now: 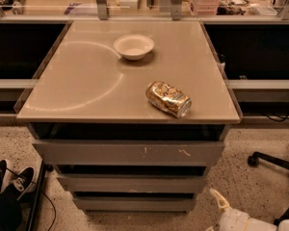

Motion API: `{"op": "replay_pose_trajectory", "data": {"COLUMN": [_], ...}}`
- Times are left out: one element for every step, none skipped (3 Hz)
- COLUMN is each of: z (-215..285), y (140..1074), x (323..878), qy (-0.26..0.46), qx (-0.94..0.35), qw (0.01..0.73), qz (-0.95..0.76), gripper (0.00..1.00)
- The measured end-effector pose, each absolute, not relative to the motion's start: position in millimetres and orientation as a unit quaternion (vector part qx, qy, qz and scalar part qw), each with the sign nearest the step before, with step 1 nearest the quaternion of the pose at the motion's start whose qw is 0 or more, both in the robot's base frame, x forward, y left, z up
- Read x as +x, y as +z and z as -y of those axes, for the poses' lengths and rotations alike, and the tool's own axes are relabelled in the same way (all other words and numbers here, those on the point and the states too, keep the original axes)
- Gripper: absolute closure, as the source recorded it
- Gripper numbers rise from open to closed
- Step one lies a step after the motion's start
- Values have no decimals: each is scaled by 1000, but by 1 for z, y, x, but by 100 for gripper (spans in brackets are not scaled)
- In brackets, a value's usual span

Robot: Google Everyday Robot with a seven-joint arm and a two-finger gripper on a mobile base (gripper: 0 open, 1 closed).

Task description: Open middle drawer

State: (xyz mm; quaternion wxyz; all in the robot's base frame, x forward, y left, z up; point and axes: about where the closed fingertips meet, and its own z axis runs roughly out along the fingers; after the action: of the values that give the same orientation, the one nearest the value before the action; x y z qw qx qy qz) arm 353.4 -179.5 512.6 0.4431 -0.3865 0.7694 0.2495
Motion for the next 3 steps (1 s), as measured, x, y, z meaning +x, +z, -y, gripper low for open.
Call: {"op": "replay_pose_trajectory", "data": {"z": [167, 172, 162], "y": [488, 497, 487], "x": [350, 347, 359], "qy": [284, 261, 264], "qx": [-365, -361, -369], "qw": [444, 458, 469], "qz": [-768, -769, -758], "gripper": [0, 0, 0]}}
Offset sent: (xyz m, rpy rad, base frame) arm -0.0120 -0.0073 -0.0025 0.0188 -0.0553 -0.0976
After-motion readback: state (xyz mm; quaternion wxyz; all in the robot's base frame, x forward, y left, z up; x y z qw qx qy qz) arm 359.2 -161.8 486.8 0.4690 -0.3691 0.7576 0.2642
